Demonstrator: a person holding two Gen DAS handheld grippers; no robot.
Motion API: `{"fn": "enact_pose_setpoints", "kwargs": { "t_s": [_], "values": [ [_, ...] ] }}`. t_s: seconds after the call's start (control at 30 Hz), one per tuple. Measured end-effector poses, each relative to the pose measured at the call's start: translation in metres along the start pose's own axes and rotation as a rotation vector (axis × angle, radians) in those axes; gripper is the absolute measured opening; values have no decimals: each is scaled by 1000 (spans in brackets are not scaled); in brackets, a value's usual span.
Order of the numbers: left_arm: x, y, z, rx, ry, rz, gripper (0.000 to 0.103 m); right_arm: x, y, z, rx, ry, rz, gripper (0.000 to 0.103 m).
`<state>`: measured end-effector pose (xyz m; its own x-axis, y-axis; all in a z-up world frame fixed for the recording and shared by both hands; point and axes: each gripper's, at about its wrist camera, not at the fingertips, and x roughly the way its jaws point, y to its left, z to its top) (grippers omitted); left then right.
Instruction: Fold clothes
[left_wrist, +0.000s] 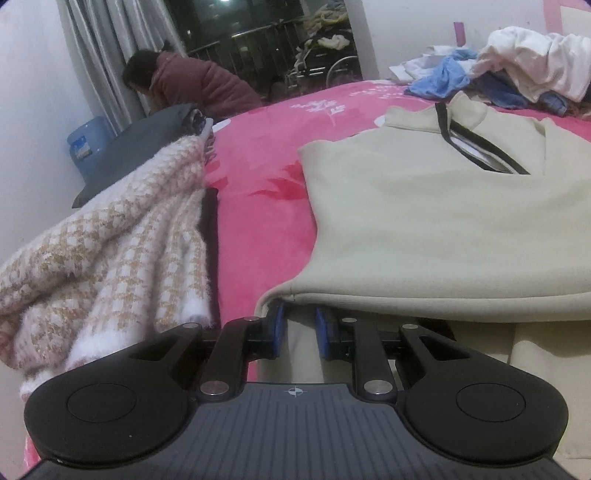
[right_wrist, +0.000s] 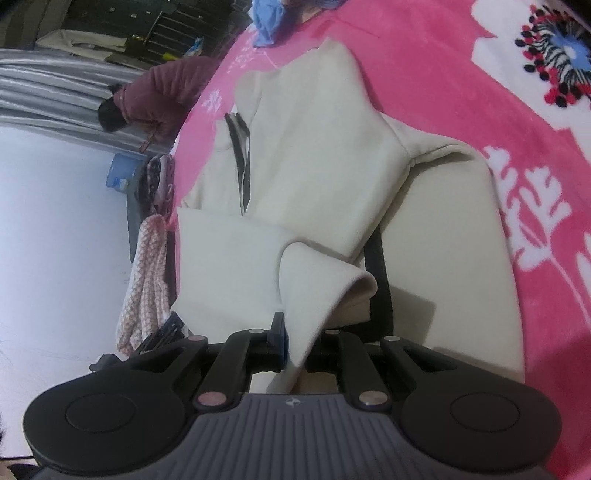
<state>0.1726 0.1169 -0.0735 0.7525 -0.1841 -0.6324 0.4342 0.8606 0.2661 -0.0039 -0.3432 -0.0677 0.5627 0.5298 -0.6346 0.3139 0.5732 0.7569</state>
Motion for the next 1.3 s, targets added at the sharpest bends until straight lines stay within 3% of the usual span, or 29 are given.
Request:
{"fn": "enact_pose_setpoints", "kwargs": {
  "t_s": [0.27,0.37,0.43,0.57,0.67,0.73,0.83,0.97,1.07,1.17,1.3],
  "values": [
    [-2,-2,-2,40,10,-2,21,15,-22,-12,-23,58,-91,13],
    [-3,-2,-3,49,15,-7,22,10,-17,-12,-88,62,-125,17],
    [-5,-1,-4,53,21,-14,23,5,-13,-12,-144,61,-163,29],
    [-14,3,-3,68,36,-32,26,-11,-5,-14,-241,48,-242,32],
    [-27,8,1,55,32,-35,29,-30,6,-16,-330,-41,-318,28],
    [-36,12,4,37,20,-39,29,-43,14,-17,-391,-123,-358,14],
    [-42,15,15,6,-25,-42,30,-51,31,-20,-463,-203,-334,10],
    [-24,14,33,-81,-20,-65,31,-32,64,-35,-626,-212,-266,10],
    [0,6,37,-84,12,-46,31,-11,79,-45,-714,-206,-259,10],
    [18,6,27,-86,60,-8,35,12,69,-53,-735,-162,-374,10],
    [18,11,21,-109,61,-6,40,18,37,-59,-644,-114,-483,4]
  ]
}}
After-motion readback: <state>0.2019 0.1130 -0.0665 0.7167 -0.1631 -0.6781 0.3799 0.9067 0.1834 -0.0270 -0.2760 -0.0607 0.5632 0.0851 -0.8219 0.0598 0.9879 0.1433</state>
